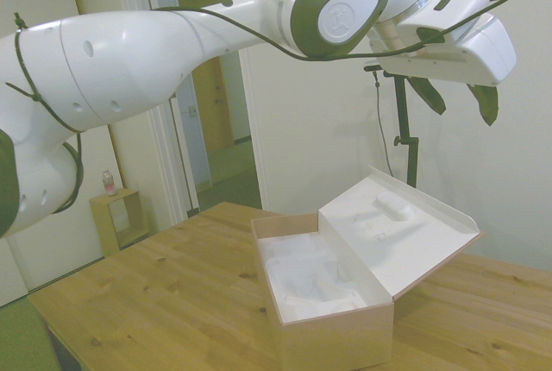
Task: Close the box
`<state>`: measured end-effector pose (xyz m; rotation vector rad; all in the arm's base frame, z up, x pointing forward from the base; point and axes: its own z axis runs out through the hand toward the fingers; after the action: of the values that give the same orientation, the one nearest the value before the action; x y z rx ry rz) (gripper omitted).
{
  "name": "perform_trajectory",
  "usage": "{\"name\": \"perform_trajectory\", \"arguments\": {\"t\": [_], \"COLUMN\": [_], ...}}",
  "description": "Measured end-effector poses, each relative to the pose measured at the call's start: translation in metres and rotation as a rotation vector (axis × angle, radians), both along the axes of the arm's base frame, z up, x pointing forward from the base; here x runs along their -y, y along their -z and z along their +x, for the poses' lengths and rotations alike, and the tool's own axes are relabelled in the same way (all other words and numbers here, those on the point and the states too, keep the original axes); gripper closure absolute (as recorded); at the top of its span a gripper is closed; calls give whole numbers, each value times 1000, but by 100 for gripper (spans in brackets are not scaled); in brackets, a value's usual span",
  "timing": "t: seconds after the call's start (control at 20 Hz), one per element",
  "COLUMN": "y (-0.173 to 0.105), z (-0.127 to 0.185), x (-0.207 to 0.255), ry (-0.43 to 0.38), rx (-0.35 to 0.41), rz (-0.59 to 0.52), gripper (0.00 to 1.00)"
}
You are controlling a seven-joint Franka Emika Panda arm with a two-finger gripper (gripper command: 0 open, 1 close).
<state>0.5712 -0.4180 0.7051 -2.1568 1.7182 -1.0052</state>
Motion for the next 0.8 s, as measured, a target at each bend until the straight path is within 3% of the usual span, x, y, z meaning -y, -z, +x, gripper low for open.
{"name": "perform_trajectory", "arguments": {"t": [0.8], "y": [106], "z": [78], "x": [16], "ry": [-20], "rx": [-89], "rz": [55], "gripper": [0]}}
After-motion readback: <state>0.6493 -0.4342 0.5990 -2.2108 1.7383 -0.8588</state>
